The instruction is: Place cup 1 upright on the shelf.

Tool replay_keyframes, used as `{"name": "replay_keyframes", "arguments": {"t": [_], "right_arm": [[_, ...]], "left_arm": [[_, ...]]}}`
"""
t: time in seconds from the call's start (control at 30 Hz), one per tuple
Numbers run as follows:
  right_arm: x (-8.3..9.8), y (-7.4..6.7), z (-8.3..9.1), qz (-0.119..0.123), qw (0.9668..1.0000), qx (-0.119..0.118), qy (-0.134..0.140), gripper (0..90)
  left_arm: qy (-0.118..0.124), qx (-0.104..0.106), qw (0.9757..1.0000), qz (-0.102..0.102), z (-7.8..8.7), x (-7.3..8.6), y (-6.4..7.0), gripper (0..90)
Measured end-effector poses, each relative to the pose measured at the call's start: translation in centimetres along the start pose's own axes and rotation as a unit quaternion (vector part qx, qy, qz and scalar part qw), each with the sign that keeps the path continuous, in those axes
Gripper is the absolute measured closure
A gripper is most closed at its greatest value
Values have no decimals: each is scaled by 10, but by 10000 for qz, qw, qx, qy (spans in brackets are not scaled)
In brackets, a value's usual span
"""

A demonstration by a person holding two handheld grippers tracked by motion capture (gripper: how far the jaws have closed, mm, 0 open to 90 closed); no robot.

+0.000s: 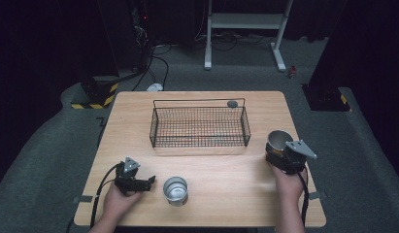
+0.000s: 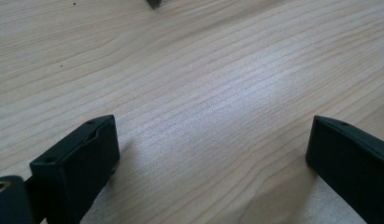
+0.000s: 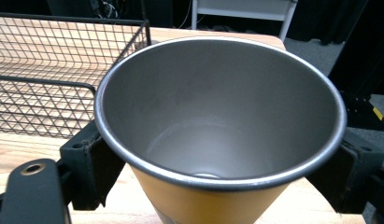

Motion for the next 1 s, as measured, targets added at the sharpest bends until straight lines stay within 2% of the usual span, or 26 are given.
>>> {"name": "replay_keyframes", "arguments": {"t": [0.3, 1.0], "right_arm": [[-8, -13, 5, 105, 9997, -148, 140, 141], [-29, -44, 22, 127, 9970, -597, 466, 142]], "left_arm": [[0, 0, 10000, 0, 0, 0, 0, 32], [4, 4, 10000, 5, 0, 0, 0, 35]]}}
Point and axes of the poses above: each handheld gripper's, and its own axes: z roughly backward along the jaws, x roughly out of its underside, y roughly to its right, the point moved 8 cm from there along -z, roughly forward along the jaws, and after that the axes turned 4 degrees about x, right-handed, at the moved point
